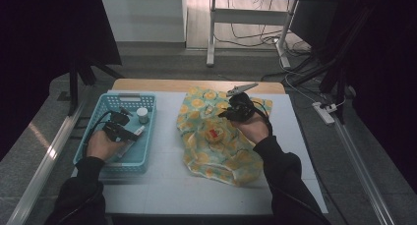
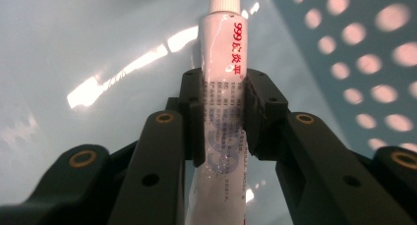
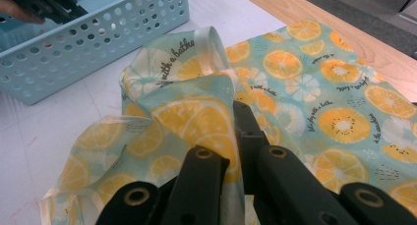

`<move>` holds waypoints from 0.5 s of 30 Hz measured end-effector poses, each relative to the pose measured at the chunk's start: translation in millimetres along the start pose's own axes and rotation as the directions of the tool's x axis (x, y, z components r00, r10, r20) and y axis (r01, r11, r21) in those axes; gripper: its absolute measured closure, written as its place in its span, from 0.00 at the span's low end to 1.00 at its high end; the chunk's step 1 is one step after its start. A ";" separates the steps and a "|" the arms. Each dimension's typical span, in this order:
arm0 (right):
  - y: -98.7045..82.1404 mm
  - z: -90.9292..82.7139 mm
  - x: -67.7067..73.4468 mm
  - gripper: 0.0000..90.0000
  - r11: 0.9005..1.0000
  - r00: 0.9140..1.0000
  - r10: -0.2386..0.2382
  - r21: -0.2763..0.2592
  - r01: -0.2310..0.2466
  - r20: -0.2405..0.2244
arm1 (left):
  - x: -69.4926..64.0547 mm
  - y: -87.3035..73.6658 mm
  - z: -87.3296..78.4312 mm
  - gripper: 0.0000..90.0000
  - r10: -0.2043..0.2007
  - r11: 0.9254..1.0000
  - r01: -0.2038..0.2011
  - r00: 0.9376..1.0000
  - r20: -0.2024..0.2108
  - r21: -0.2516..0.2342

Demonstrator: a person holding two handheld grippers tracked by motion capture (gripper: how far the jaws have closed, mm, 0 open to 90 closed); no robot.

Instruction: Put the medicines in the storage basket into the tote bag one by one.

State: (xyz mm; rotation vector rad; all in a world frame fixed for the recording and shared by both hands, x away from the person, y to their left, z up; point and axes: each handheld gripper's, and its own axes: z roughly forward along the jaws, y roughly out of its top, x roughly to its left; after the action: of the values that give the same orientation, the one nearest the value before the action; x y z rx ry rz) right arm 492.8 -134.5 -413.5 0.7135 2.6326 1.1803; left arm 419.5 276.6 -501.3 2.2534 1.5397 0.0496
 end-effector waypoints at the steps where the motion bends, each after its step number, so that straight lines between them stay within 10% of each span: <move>1: 0.1 0.1 0.2 1.00 1.000 1.000 -0.001 0.000 0.001 0.000 | 0.3 0.1 -2.5 0.80 0.001 1.000 -0.001 1.000 0.001 -0.009; 15: 2.0 -2.8 0.7 1.00 1.000 1.000 -0.006 -0.018 0.005 0.000 | -3.8 -2.8 -40.9 0.80 0.041 0.992 -0.038 0.999 0.018 -0.123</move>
State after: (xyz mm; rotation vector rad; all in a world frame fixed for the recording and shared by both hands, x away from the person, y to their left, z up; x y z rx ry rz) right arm 492.0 -134.8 -410.1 0.7024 2.6190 1.2014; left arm 405.1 286.7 -464.1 2.1816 1.4414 0.1284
